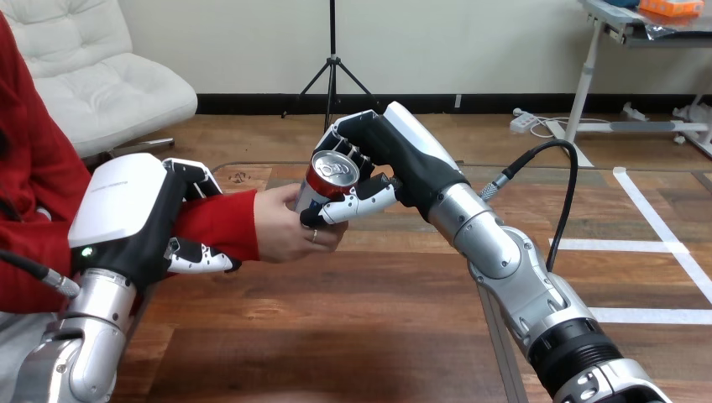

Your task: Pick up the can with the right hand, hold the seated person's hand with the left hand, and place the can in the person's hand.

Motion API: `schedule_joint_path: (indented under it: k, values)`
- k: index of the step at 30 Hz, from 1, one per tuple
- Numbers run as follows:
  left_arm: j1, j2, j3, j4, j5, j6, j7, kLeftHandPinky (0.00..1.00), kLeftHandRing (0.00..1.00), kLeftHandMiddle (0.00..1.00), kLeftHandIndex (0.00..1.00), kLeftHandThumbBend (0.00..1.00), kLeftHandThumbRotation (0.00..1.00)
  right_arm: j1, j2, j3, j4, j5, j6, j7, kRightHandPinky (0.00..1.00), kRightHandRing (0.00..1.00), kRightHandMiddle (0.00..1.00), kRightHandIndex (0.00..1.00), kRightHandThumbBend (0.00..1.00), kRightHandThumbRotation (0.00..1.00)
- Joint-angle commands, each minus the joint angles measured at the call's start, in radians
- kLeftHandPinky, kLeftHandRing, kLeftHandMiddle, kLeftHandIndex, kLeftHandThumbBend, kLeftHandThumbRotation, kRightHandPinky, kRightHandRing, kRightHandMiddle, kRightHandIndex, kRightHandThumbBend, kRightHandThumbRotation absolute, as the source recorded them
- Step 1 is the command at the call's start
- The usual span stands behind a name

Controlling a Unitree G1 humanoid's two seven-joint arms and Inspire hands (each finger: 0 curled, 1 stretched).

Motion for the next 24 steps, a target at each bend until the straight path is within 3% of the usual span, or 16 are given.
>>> schedule_joint_path:
  k: [1, 13, 17, 23, 24]
  values:
    - [-0.127, 0.007, 0.08, -0.14, -0.029, 0.001, 0.028, 0.33, 0.37, 0.41, 0.41, 0.82, 0.0, -0.049, 0.005, 0.015, -0.033, 0.012, -0.028, -0.001, 0.32, 0.35, 0.4, 0.42, 0.8, 0.0]
    - [-0.112, 0.016, 0.075, -0.139, -0.037, -0.021, 0.011, 0.34, 0.39, 0.42, 0.43, 0.83, 0.0, -0.046, 0.005, 0.014, -0.05, 0.016, 0.025, 0.023, 0.35, 0.4, 0.44, 0.46, 0.83, 0.0]
    - [-0.105, 0.025, 0.07, -0.147, -0.04, -0.018, -0.02, 0.37, 0.43, 0.46, 0.46, 0.84, 0.01, -0.043, 0.005, 0.012, -0.065, 0.028, 0.056, 0.046, 0.37, 0.43, 0.47, 0.49, 0.84, 0.01]
    - [-0.094, 0.037, 0.065, -0.162, -0.031, -0.014, -0.059, 0.44, 0.52, 0.55, 0.54, 0.86, 0.2, -0.033, 0.0, 0.014, -0.091, 0.029, 0.088, 0.056, 0.4, 0.46, 0.5, 0.52, 0.86, 0.13]
    - [-0.092, 0.038, 0.065, -0.163, -0.031, -0.017, -0.062, 0.47, 0.55, 0.58, 0.57, 0.89, 0.29, -0.031, -0.001, 0.015, -0.095, 0.028, 0.091, 0.057, 0.41, 0.48, 0.51, 0.53, 0.86, 0.2]
